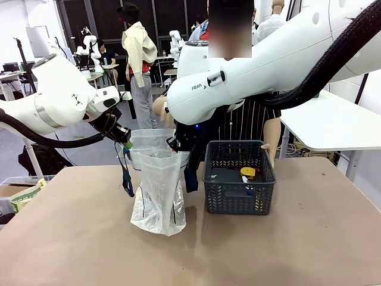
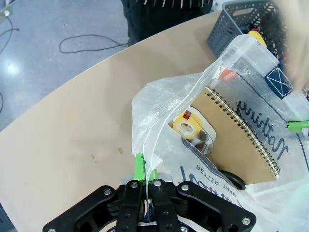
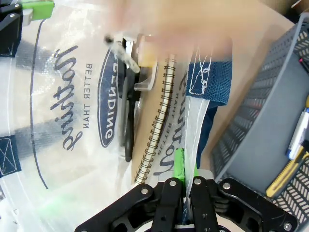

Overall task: Transfer purchased items from the store into the shopping bag.
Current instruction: Move the Reusable shopping bag to the right side of the table.

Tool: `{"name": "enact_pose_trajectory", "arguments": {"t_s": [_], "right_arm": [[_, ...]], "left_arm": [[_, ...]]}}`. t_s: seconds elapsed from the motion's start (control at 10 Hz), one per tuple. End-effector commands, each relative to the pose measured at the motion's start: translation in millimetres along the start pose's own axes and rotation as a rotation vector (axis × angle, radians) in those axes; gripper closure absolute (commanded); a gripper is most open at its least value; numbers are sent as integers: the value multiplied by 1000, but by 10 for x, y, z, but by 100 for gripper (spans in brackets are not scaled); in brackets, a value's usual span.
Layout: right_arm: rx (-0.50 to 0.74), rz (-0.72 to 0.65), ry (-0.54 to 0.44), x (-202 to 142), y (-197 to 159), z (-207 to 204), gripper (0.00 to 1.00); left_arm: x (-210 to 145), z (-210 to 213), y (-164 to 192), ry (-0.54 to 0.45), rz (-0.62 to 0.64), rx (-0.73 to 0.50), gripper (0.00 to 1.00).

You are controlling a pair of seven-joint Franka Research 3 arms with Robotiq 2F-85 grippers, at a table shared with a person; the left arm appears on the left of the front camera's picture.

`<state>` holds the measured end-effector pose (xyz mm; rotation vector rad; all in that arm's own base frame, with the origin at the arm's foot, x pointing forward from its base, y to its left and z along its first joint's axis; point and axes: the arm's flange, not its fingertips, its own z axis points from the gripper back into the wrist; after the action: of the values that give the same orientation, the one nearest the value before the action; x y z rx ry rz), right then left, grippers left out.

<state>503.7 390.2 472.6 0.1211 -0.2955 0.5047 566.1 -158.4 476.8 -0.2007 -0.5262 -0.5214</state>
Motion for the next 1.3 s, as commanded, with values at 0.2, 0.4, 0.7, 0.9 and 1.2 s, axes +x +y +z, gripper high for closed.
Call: {"name": "enact_pose_trajectory", "arguments": {"t_s": [0.2, 0.4, 0.7, 0.9, 1.2], "right_arm": [[-1, 0, -1, -19, 0, -8, 100], [-1, 0, -1, -19, 0, -8, 100], [-1, 0, -1, -19, 0, -8, 100], [-1, 0, -1, -19, 0, -8, 100], [-1, 0, -1, -19, 0, -8, 100]], "left_arm": [[1, 8, 17, -1, 2, 2, 100], [1, 8, 17, -1, 2, 2, 100], [1, 8, 17, -1, 2, 2, 100], [1, 8, 17, -1, 2, 2, 100], [1, 8, 17, -1, 2, 2, 100]]}}
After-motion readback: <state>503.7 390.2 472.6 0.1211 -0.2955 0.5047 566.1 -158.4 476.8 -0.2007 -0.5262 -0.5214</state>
